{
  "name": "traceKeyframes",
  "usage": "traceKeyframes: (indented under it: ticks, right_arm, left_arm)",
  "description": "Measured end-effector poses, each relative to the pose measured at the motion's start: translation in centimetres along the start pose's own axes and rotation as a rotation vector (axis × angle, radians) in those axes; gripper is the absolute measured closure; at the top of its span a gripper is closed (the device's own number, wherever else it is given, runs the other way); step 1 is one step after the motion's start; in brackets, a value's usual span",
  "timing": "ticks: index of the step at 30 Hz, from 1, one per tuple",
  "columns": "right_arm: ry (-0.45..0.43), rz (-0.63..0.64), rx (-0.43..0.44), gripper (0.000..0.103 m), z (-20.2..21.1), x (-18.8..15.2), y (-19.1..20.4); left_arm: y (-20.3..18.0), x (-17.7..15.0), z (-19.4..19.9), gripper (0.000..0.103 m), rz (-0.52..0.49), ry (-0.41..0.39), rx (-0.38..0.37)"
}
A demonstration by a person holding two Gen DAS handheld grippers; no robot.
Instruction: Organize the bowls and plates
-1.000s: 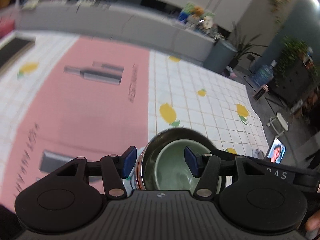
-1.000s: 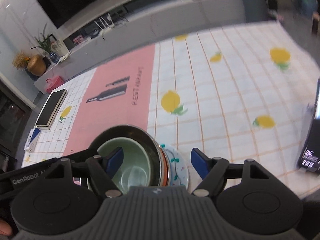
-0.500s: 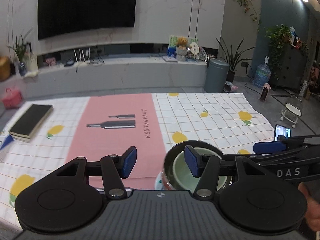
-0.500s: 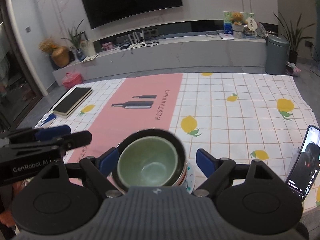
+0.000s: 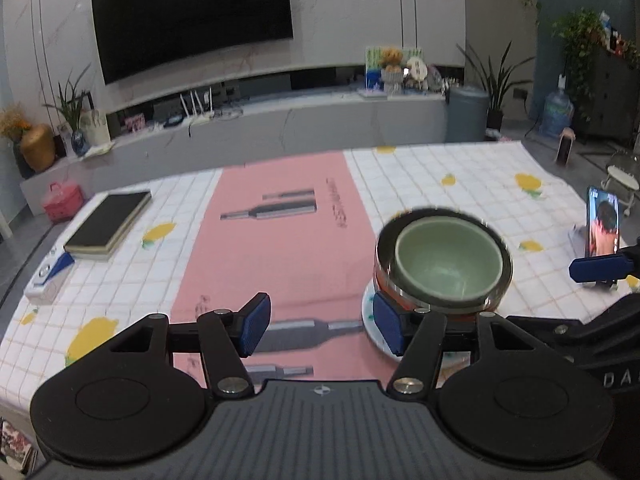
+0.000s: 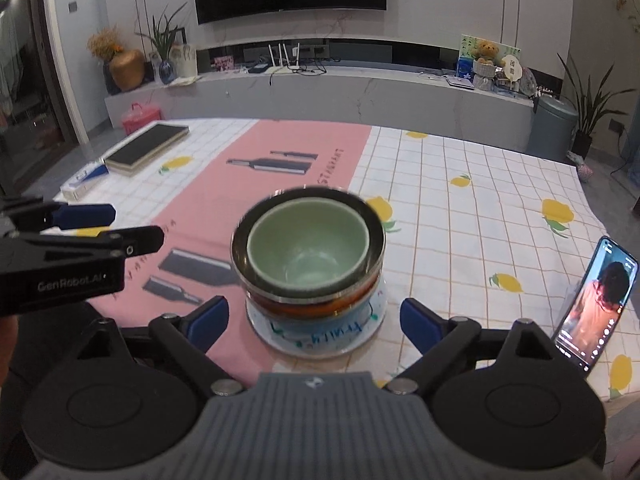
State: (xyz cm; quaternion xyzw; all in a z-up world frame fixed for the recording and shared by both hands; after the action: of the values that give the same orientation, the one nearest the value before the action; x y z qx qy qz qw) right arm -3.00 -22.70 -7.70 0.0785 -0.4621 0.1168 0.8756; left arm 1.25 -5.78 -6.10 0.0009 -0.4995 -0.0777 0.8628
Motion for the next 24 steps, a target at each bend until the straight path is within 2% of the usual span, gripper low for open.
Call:
traceKeyframes:
  ticks: [5, 8, 12, 24]
  right_arm:
    - [0.041, -0.014, -0.015, 0.011, -0.7, -1.4, 0.2]
    - [0.058, -0.022, -0.046, 0.011, -1.0, -2.1, 0.0]
    - [0.071, -0.044, -0.067, 0.011, -1.3, -2.3, -0.5]
    - [0.087, -0.031, -0.064, 0.011, -1.6, -1.7, -0.2]
  left_arm:
    - [-1.0, -1.5, -0.5, 0.033, -0.013, 0.052, -0.020]
    - [-1.1, -2.3, -0.9, 0.029, -0.017, 0.077, -0.013]
    - [-1.0, -3.0, -1.3, 0.029, -0.023, 0.105, -0.006]
    - [-1.0, -2.6, -1.5, 0.026, -0.019, 0.136, -0.009]
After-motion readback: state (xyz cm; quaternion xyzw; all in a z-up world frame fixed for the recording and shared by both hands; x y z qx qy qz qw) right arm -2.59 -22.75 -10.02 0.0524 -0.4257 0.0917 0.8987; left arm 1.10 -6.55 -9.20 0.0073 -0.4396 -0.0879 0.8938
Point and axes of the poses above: each gripper's, at about its wrist camera, not at the fingertips, and z roughly against the way its jaws point, y to its left, x to its top, the point moved 5 cm from there along -z, roughly the way its jaws point, and after that the axes turned 9 degrees about -y, right-handed, at the moved point
